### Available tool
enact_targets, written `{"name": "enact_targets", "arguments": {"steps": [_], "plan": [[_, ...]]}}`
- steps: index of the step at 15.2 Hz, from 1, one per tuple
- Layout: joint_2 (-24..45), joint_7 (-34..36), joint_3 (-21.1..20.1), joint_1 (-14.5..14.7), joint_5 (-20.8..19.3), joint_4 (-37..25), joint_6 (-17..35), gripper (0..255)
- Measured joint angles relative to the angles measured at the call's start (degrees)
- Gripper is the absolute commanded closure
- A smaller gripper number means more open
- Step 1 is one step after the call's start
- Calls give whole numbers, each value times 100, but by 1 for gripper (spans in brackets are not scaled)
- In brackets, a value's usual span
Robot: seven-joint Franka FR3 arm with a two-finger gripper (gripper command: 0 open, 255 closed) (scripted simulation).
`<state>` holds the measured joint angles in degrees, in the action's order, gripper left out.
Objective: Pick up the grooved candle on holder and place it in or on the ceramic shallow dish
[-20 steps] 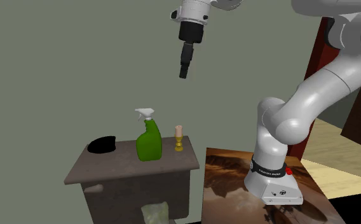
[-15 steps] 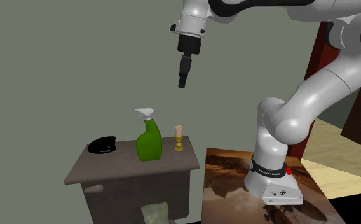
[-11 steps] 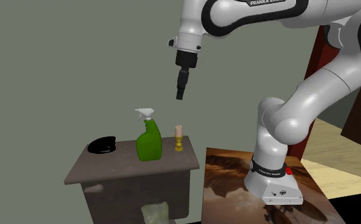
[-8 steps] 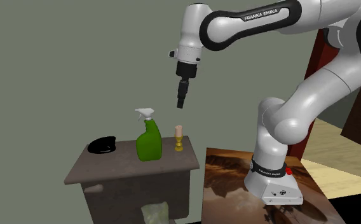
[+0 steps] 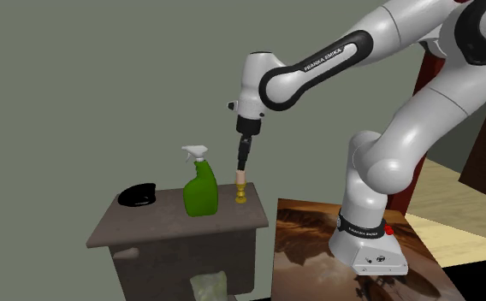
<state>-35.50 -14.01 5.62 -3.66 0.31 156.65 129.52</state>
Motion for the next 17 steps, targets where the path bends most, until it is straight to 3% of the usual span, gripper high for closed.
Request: {"name": "enact_targets", "arguments": {"steps": [8, 15, 16, 17], "plan": [[633, -107, 95, 15, 12, 289, 925, 0], [696, -112, 99, 22, 19, 336, 1040, 0], [696, -112, 99, 22, 19, 336, 1040, 255], [696, -112, 99, 22, 19, 336, 1040, 255]]}}
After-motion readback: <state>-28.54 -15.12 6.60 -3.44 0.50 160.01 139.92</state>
